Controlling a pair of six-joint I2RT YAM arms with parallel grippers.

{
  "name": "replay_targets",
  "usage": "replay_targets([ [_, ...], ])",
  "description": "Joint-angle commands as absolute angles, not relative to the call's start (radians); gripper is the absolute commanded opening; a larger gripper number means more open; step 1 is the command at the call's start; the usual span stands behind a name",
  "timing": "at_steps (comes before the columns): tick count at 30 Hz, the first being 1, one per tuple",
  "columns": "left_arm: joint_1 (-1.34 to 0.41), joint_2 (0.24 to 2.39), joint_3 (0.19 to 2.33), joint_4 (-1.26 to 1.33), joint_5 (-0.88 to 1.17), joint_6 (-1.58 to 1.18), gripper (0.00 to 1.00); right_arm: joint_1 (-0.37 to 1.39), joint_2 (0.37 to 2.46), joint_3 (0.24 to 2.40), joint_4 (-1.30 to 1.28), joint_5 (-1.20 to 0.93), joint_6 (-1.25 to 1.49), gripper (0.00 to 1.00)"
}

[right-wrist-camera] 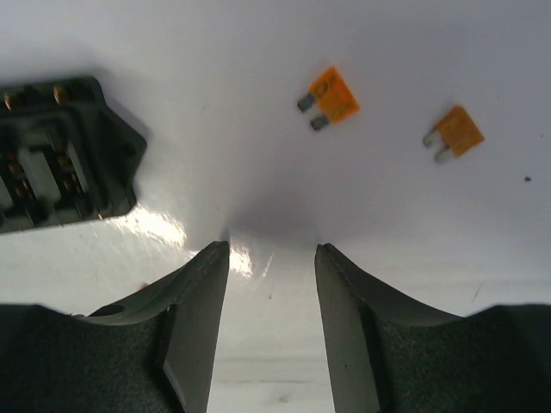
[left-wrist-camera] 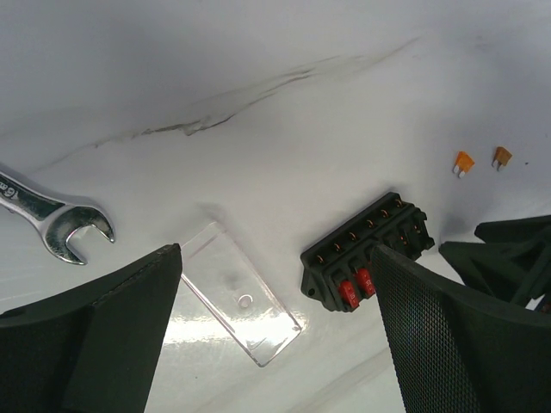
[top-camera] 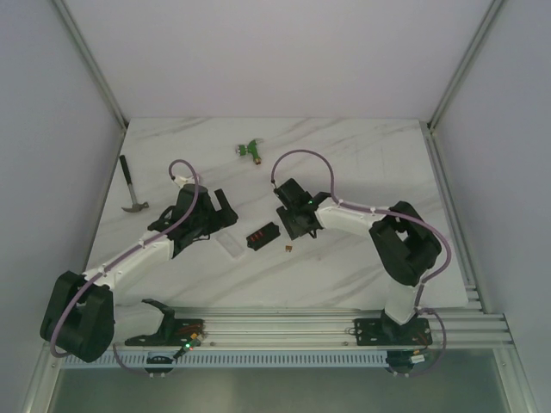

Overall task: Snap on the fuse box
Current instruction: Pick up the fuse from the center of the board.

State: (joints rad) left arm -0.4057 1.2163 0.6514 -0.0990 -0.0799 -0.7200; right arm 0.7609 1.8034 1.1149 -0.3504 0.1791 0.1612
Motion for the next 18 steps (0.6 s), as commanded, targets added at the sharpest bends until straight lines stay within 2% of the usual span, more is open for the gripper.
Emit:
replay_targets([
  [1, -0.4, 1.212, 0.658, -0.112, -0.089, -0.702, 1.0, 0.762, 1.853, 1.186, -0.422, 0.219, 0.201, 0.51],
  [4, -0.399, 1.201, 0.652, -0.112, -0.098, -0.698, 1.0, 0.767, 1.819, 1.212, -0.469, 0.179, 0.299, 0.51],
  [8, -0.397, 1.198, 0.65, -0.109, -0.118, -0.691, 1.0, 0.792, 1.814, 1.265, -0.595, 0.176, 0.491, 0.59],
  [10, -0.397, 1.199, 0.65, -0.105, -0.122, -0.687, 1.0, 0.804, 1.825, 1.285, -0.662, 0.18, 0.562, 0.6],
  [18, -0.396, 1.199, 0.651, -0.091, -0.111, -0.675, 1.0, 0.83, 1.876, 1.304, -0.693, 0.164, 0.706, 0.57],
])
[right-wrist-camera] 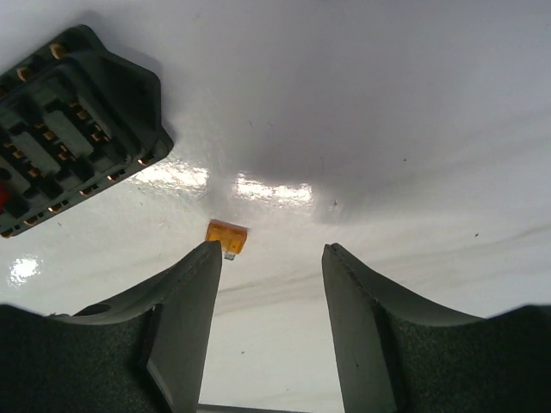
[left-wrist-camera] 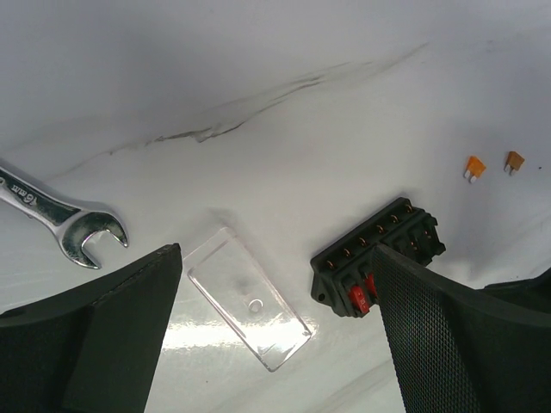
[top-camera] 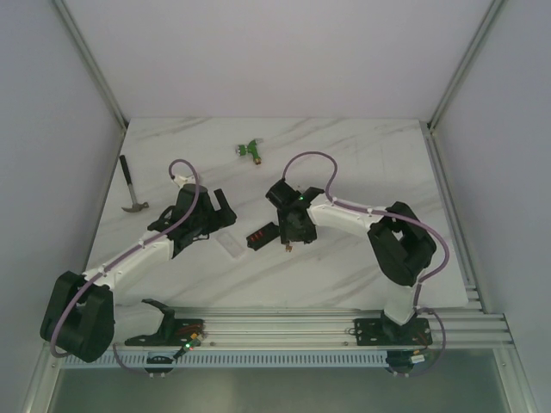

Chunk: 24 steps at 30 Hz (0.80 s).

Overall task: Snap on the fuse box
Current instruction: Pick up the fuse from the center of the board.

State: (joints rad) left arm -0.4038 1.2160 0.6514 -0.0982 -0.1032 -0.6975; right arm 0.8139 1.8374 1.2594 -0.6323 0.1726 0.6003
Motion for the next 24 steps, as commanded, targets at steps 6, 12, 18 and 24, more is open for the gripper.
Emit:
replay_targets([
  [6, -0.393, 1.186, 0.644, -0.092, -0.112, -0.673, 1.0, 0.855, 1.909, 1.341, -0.681, 0.166, 0.719, 0.57],
  [12, -0.392, 1.184, 0.641, -0.091, -0.11, -0.673, 1.0, 0.861, 1.939, 1.358, -0.681, 0.162, 0.728, 0.52],
  [18, -0.391, 1.184, 0.637, -0.09, -0.104, -0.673, 1.0, 0.861, 1.955, 1.354, -0.681, 0.163, 0.741, 0.45],
  [24, -0.391, 1.18, 0.63, -0.091, -0.099, -0.679, 1.0, 0.867, 1.976, 1.361, -0.682, 0.159, 0.741, 0.41],
])
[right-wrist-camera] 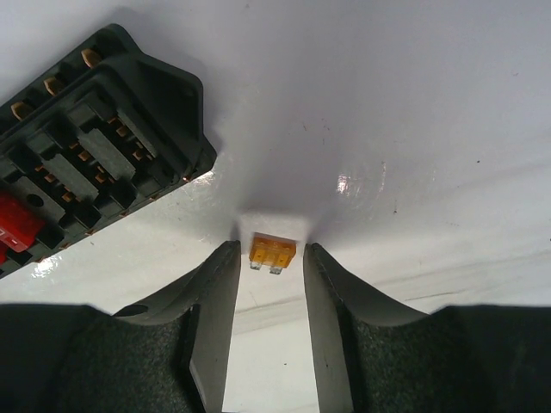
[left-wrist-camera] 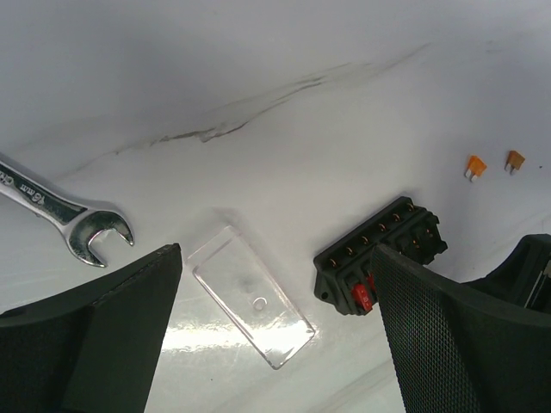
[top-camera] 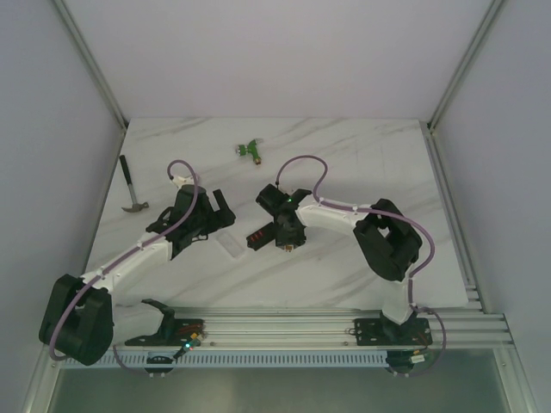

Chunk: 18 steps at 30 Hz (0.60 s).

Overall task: Snap on the fuse box
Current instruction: Pick up the fuse from the center of the board.

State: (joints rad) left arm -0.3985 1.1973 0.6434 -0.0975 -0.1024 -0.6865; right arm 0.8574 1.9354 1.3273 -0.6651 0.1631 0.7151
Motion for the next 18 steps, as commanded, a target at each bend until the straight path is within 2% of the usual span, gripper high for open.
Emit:
replay_targets([
  [1, -0.391, 1.18, 0.629, -0.091, -0.098, -0.68, 1.0, 0.866, 1.978, 1.362, -0.681, 0.159, 0.741, 0.41],
  [18, -0.391, 1.206, 0.634, -0.081, -0.052, -0.697, 1.0, 0.88, 2.033, 1.397, -0.683, 0.202, 0.727, 0.33],
])
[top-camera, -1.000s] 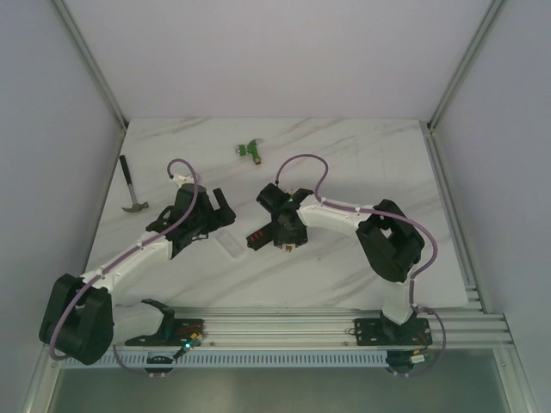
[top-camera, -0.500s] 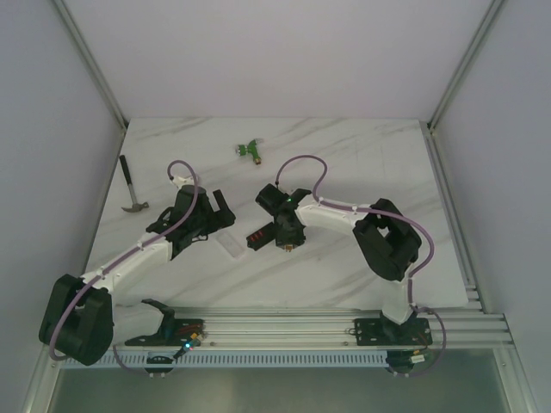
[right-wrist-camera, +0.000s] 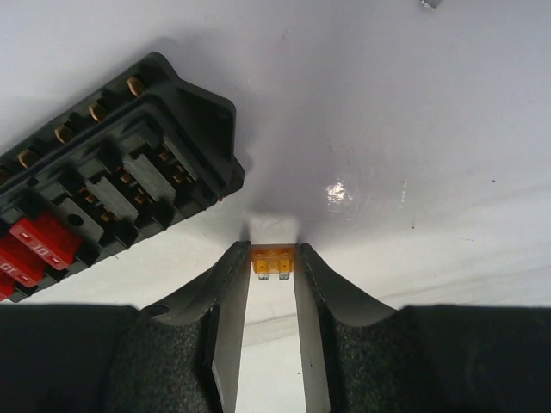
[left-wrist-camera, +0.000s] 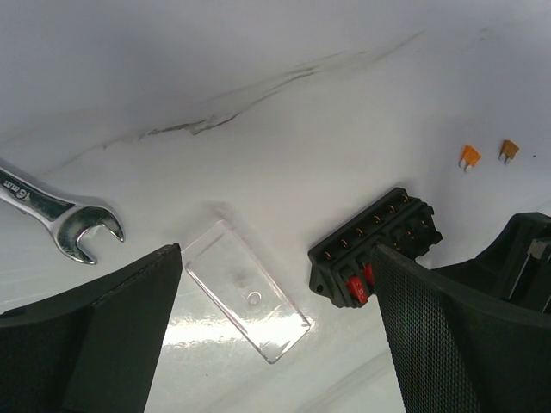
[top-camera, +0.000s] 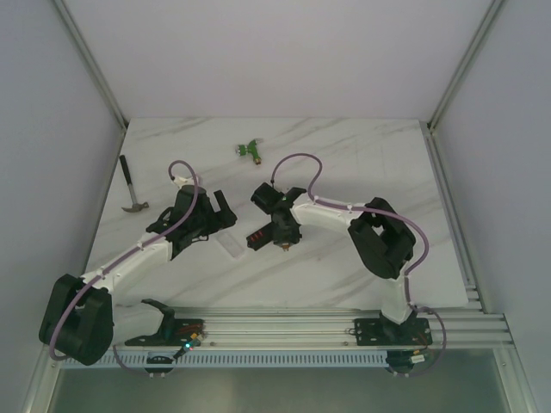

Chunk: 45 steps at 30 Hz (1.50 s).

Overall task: Snap on the fuse box
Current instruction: Pick up the fuse from the center of the board.

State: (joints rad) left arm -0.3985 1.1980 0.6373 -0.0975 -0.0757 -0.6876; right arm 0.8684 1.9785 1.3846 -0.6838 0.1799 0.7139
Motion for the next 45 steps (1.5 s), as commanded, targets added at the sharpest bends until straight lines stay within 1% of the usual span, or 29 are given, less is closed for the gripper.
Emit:
replay_targets([
  [1, -0.391, 1.205, 0.635, -0.079, -0.048, -0.697, 1.0, 0.883, 2.034, 1.396, -0.683, 0.2, 0.726, 0.33],
  [8, -0.391, 1.2, 0.631, -0.072, -0.018, -0.695, 1.0, 0.884, 1.994, 1.374, -0.672, 0.208, 0.698, 0.3],
  [12, -0.391, 1.184, 0.609, -0.023, 0.025, -0.691, 1.0, 0.884, 1.914, 1.349, -0.636, 0.227, 0.684, 0.3],
  [15, -0.396, 1.168, 0.574, 0.061, 0.067, -0.694, 0.98, 0.879, 1.855, 1.333, -0.602, 0.248, 0.685, 0.3],
  [20, -0.427, 1.135, 0.484, 0.267, 0.113, -0.707, 0.96, 0.866, 1.775, 1.302, -0.529, 0.301, 0.706, 0.26],
  [25, -0.498, 1.122, 0.401, 0.478, 0.076, -0.709, 0.95, 0.855, 1.71, 1.292, -0.44, 0.315, 0.709, 0.25],
  [29, -0.583, 1.133, 0.377, 0.592, 0.002, -0.668, 0.93, 0.854, 1.668, 1.287, -0.367, 0.315, 0.72, 0.25],
  [32, -0.648, 1.153, 0.377, 0.651, -0.068, -0.621, 0.88, 0.854, 1.643, 1.281, -0.329, 0.321, 0.737, 0.25],
  [36, -0.69, 1.178, 0.376, 0.731, -0.091, -0.584, 0.79, 0.854, 1.589, 1.244, -0.258, 0.31, 0.758, 0.25],
  [43, -0.708, 1.223, 0.371, 0.85, -0.061, -0.556, 0.56, 0.854, 1.548, 1.198, -0.215, 0.289, 0.775, 0.25],
  [45, -0.713, 1.231, 0.373, 0.88, -0.047, -0.549, 0.52, 0.854, 1.548, 1.191, -0.208, 0.278, 0.779, 0.25],
])
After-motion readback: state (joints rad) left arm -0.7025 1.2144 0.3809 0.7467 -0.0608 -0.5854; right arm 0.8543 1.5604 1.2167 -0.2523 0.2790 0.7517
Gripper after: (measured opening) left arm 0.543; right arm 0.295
